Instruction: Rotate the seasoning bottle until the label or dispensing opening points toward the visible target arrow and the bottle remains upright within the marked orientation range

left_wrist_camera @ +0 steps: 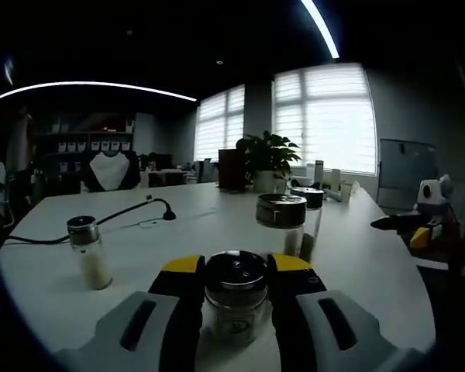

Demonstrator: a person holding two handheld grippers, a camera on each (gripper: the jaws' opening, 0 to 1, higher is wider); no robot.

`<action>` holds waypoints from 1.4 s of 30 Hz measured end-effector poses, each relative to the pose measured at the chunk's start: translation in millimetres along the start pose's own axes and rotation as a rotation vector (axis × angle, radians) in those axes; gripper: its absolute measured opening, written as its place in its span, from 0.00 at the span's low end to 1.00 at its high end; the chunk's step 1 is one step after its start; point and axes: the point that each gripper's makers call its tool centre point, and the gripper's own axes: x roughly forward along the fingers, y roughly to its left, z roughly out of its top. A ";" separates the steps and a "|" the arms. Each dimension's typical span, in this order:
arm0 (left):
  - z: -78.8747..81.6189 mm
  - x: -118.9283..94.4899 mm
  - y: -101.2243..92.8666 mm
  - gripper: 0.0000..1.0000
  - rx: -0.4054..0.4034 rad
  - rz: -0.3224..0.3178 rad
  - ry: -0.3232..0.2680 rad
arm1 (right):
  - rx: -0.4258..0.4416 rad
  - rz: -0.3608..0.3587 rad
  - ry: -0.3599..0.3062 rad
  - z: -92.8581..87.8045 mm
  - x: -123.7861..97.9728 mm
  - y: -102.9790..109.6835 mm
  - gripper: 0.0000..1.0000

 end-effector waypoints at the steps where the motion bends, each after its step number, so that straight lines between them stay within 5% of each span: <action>1: 0.0 0.1 0.1 0.33 0.001 0.005 -0.001 | 0.000 0.000 0.000 0.1 0.1 0.1 0.86; 42: -6.0 -1.8 -10.2 0.34 -0.104 0.195 -0.020 | -0.025 0.016 0.009 -2.0 2.4 2.6 0.88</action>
